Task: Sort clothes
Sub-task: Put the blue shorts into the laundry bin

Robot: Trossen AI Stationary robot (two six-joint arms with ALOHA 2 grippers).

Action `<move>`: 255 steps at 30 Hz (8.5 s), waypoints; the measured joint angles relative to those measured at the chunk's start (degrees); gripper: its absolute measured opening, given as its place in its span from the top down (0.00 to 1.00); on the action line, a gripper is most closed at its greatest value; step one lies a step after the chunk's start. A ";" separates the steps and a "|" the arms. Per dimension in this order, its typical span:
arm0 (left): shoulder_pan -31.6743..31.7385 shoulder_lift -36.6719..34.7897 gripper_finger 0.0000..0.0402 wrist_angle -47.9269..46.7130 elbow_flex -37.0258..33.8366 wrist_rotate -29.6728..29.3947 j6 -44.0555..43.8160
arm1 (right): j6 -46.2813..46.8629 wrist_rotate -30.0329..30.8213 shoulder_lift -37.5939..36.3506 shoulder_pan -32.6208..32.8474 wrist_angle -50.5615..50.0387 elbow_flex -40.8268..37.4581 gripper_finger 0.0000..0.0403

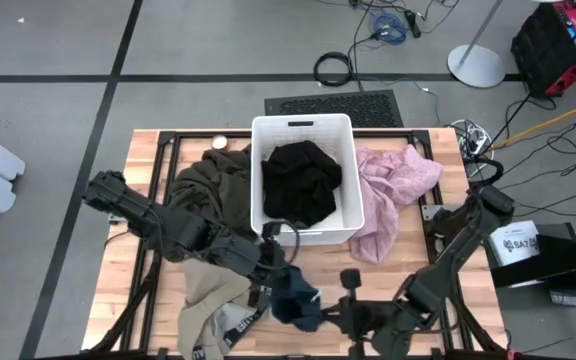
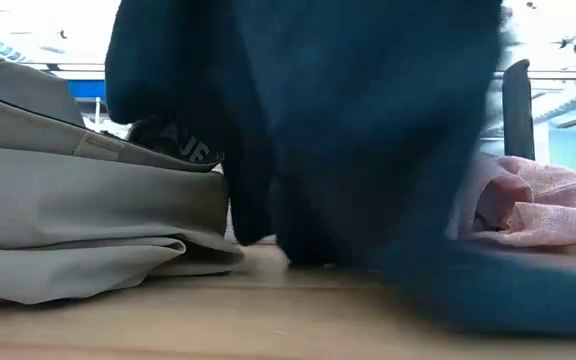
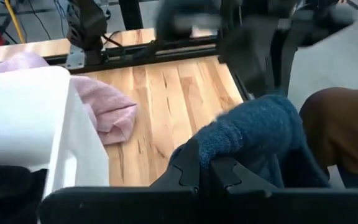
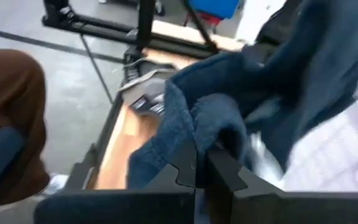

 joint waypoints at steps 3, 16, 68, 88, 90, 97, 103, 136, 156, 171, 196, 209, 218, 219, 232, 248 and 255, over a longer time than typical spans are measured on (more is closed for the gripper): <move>0.44 2.48 1.00 3.11 -0.90 0.17 1.44 | -0.19 0.65 -2.23 0.40 -4.05 0.00 1.00; 5.50 4.16 1.00 16.67 0.71 -1.64 19.18 | 12.60 7.24 -16.87 0.71 -31.99 0.02 1.00; 0.50 19.36 1.00 48.11 -26.56 7.45 -7.61 | 19.57 -26.62 3.98 -9.83 1.70 -13.73 1.00; 0.46 16.71 0.59 37.39 -25.21 7.41 -8.09 | 25.86 -30.96 6.82 -12.15 1.78 -13.73 0.51; 0.43 14.77 0.58 36.46 -25.21 7.39 -5.03 | 25.69 -30.95 6.00 -11.93 1.70 -13.73 0.51; -1.74 7.89 0.58 33.18 -25.19 0.92 4.08 | 19.89 -30.68 4.15 -10.87 -1.04 -11.55 0.53; -3.45 0.81 0.58 23.13 -25.23 -13.41 7.83 | 10.50 -29.32 4.08 -10.46 -2.79 -10.37 0.53; -4.33 -19.95 0.58 14.76 -25.23 -21.75 15.04 | 10.18 -26.63 11.93 -17.63 -6.02 -10.37 0.54; -4.33 -19.97 0.58 14.85 -25.23 -21.70 13.55 | 20.74 -38.15 17.93 -23.13 -2.78 -10.26 0.54; -4.57 -19.97 0.58 14.87 -25.23 -20.90 13.51 | 18.64 -34.89 18.03 -22.35 -2.96 -10.34 0.54; -4.57 -19.96 0.58 14.87 -25.23 -20.90 13.47 | 17.93 -36.76 15.39 -22.32 -3.30 -10.68 0.96; -4.55 -19.97 0.58 14.78 -25.23 -20.92 13.49 | 13.43 -33.37 -1.37 -18.58 -1.65 -10.63 0.98; -4.55 -19.97 0.58 14.76 -25.24 -20.92 13.48 | -2.32 -27.68 -14.84 -16.10 9.26 -10.61 0.98; -4.55 -19.97 0.58 14.69 -25.25 -20.92 13.48 | -5.11 -27.68 -16.35 -16.10 11.37 -10.61 0.98; -4.55 -19.97 0.58 14.63 -25.25 -20.94 13.46 | -33.29 -27.34 -33.10 -26.13 29.91 -10.45 0.98; -4.56 -19.97 0.58 14.60 -25.25 -20.94 13.46 | -21.66 -38.41 -30.16 -52.01 17.26 -10.41 0.98; -4.57 -19.97 0.58 14.36 -25.25 -20.94 13.44 | -17.03 -46.32 -21.57 -57.81 16.57 -10.41 0.98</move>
